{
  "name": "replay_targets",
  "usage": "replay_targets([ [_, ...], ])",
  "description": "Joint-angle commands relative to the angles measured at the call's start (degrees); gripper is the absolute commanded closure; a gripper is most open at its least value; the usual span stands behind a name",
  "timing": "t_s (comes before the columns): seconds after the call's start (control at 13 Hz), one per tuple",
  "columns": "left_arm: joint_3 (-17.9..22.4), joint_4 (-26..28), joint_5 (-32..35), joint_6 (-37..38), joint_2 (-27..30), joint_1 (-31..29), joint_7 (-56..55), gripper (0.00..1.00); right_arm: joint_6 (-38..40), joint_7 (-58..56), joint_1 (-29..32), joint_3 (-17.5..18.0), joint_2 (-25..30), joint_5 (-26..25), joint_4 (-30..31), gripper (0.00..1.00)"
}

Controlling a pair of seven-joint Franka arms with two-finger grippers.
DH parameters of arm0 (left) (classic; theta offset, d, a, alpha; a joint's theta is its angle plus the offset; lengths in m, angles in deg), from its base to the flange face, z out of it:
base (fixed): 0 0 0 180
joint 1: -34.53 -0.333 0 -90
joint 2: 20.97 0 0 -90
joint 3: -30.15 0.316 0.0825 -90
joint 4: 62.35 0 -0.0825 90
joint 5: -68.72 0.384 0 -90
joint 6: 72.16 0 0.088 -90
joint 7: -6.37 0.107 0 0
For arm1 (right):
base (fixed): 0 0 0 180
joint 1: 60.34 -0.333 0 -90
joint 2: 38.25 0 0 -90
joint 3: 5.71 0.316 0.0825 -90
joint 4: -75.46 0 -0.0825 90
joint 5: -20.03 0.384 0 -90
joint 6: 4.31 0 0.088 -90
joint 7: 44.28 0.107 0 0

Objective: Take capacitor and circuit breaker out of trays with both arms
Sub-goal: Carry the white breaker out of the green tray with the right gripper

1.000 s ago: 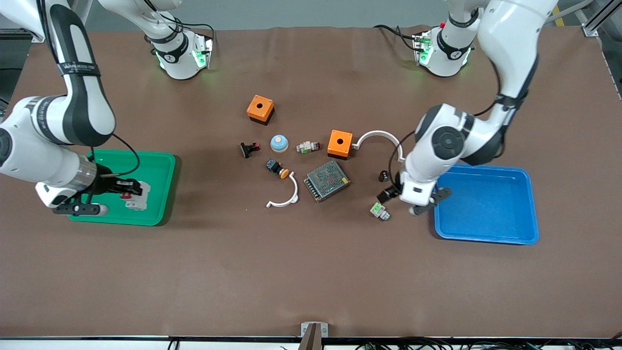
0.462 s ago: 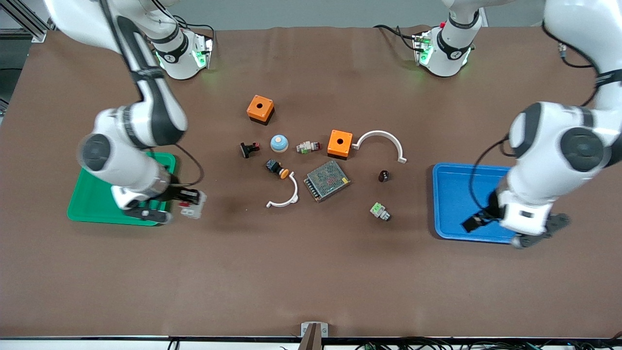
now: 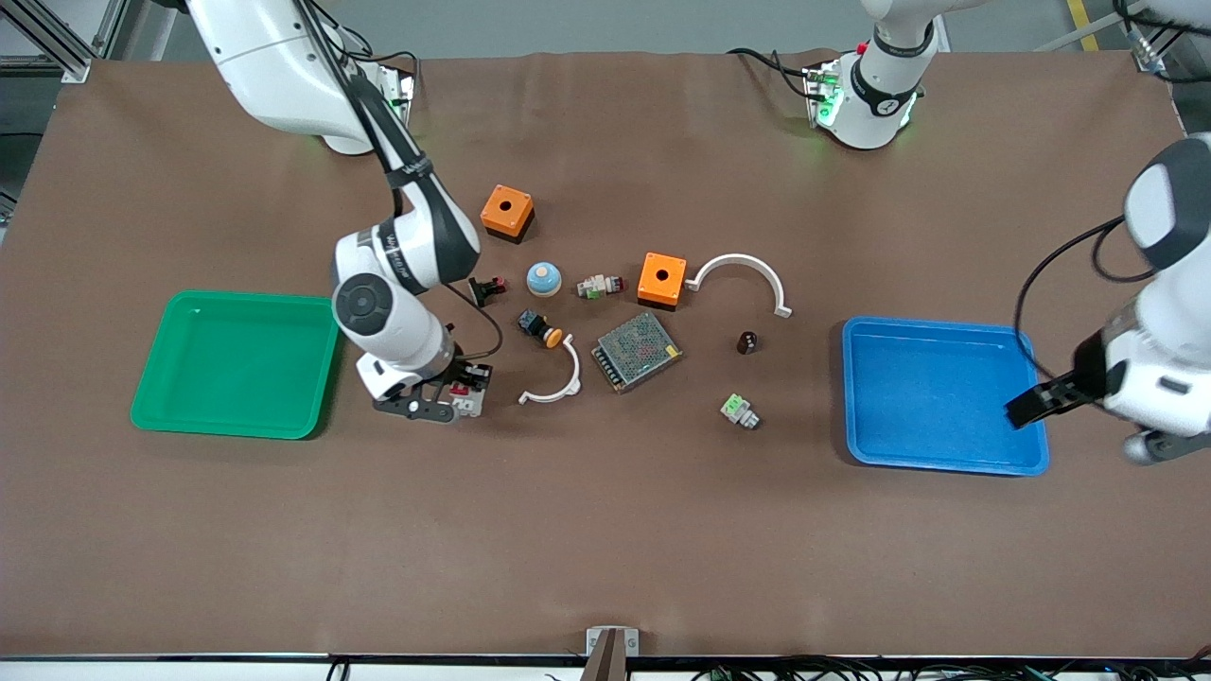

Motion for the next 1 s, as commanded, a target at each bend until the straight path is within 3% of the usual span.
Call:
replay_targets([
  [0.0,-0.7,0.5,0.2,3.7,4.2,-1.5,3.4,0.0,0.3,0.9,-2.3,-0.7,-0.2,-1.3,-1.2,0.96],
  [0.23,1.1,0.5,-3.5,7.7,9.5,-2.2,9.6,0.0,0.4,3.4,-3.4,-0.7,-1.0,-1.5,-2.3,0.96],
  [0.54,13.3,1.7,-7.9,16.3,15.1,7.0,14.2,0.0,-0.8,3.9,-3.7,-0.7,-3.7,-3.7,-2.8,0.95],
  [0.69,16.4,2.4,-9.1,20.0,17.0,9.3,16.2,0.0,-1.0,4.9,-4.0,-0.7,-4.0,-3.7,-2.9,0.93],
  [0.77,17.2,2.6,-10.7,21.4,17.9,9.4,17.6,0.0,-0.9,4.9,-4.0,-0.7,-4.0,-3.7,-3.0,0.85],
  [0.85,17.5,2.8,-11.3,21.7,18.5,9.6,17.8,0.0,-0.7,4.8,-4.0,-0.7,-3.9,-3.8,-3.1,0.42],
  [0.92,17.6,2.8,-11.5,21.8,19.1,10.0,17.8,0.0,-0.4,4.6,-4.0,-0.9,-3.8,-4.1,-3.4,0.07],
])
